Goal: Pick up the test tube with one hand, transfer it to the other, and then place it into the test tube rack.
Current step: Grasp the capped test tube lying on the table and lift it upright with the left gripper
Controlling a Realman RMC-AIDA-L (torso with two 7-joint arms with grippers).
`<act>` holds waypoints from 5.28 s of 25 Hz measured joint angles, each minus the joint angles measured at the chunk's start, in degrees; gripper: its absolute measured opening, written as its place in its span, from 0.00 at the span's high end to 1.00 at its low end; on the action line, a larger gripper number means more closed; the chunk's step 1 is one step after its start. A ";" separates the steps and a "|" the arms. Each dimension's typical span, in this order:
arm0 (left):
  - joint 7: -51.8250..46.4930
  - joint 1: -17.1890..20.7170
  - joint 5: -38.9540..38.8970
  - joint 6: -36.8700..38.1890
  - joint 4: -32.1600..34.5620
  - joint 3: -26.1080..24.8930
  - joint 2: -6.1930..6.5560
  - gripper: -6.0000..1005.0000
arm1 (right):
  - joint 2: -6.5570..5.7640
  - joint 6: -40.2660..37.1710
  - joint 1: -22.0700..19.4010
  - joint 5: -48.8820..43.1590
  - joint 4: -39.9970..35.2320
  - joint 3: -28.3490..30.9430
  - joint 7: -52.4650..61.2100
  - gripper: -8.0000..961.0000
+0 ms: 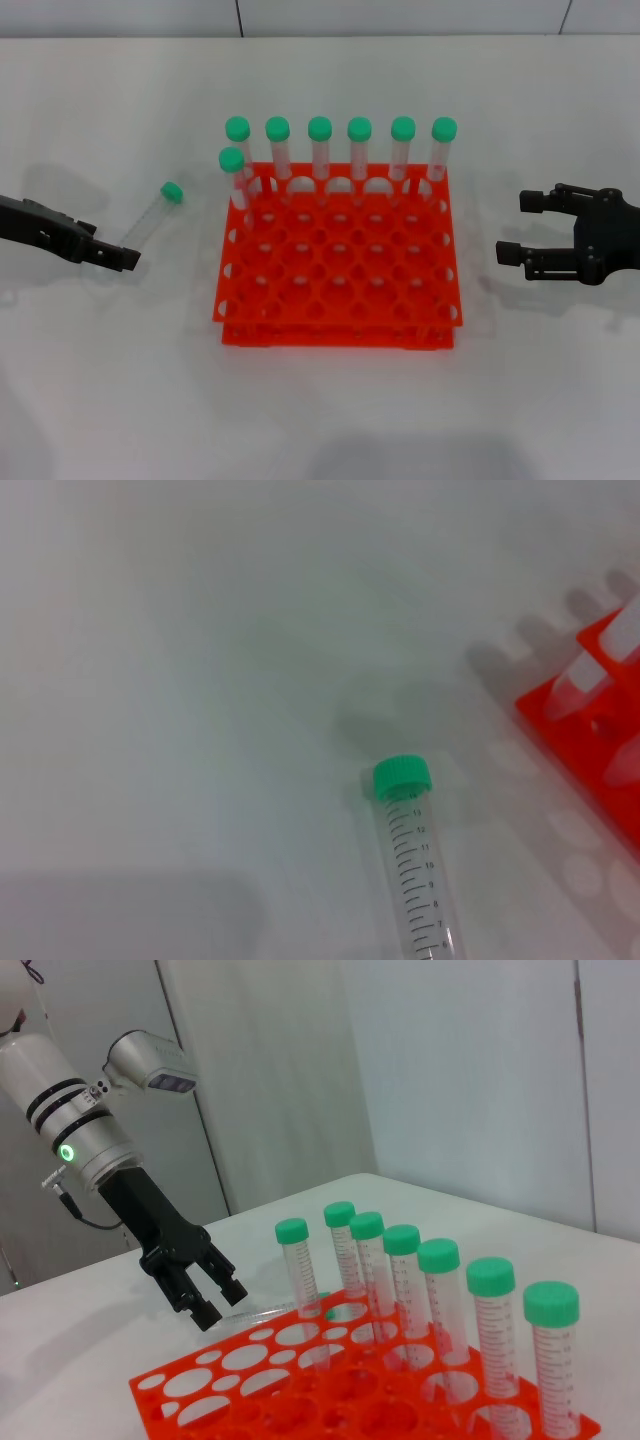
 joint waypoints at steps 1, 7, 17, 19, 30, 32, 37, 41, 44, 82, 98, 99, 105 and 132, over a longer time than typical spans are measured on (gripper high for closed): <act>-0.05 -0.09 0.11 0.01 0.00 0.01 -0.01 0.13 | 0.00 0.00 0.00 0.00 0.00 0.00 0.00 0.12; -0.15 -0.34 0.21 -0.24 0.00 0.00 -0.09 0.13 | 0.00 0.00 0.01 0.02 0.00 0.00 0.00 0.12; -0.78 -0.47 0.27 -1.33 0.00 0.03 -0.18 0.15 | 0.00 0.00 0.00 0.06 0.00 0.06 0.00 0.12; -0.79 -0.46 0.28 -1.37 0.00 0.40 -0.28 0.19 | 0.00 0.00 0.01 0.06 0.00 0.06 0.00 0.12; -0.77 -0.79 0.29 -2.42 -0.22 2.06 -0.68 0.40 | 0.00 0.12 0.01 0.06 0.01 0.10 0.00 0.12; -0.74 -0.92 0.29 -2.57 -0.65 2.07 -0.71 0.41 | 0.00 0.14 0.01 0.06 0.02 0.13 0.00 0.12; -0.53 -1.30 0.29 -2.73 -1.54 2.07 -0.75 0.41 | -0.01 0.18 0.01 0.06 0.06 0.19 0.00 0.12; -0.51 -1.29 0.29 -2.73 -1.57 2.34 -0.81 0.41 | 0.00 0.43 0.01 0.06 0.09 0.18 0.00 0.12; -0.52 -1.23 0.32 -2.73 -1.58 2.70 -0.82 0.42 | 0.00 0.53 0.01 0.06 0.08 0.16 0.00 0.12; -1.81 -3.14 3.06 -2.22 -2.38 4.96 -0.55 0.48 | -0.01 0.61 -0.09 0.05 0.09 0.27 0.00 0.13; -1.80 -3.14 3.11 -2.52 -2.37 4.96 -0.46 0.60 | 0.00 0.70 -0.09 0.06 0.17 0.44 0.08 0.13; -1.81 -3.14 3.11 -2.53 -2.37 4.97 -0.46 0.60 | 0.00 0.70 -0.08 0.05 0.18 0.44 0.09 0.13; -1.80 -3.14 3.11 -2.68 -2.37 4.97 -0.46 0.61 | -0.01 0.82 -0.09 0.05 0.17 0.44 0.09 0.13; -3.16 -3.14 3.10 -3.29 -2.37 4.99 -0.38 0.79 | -0.01 0.78 -0.08 0.05 0.17 0.44 0.09 0.13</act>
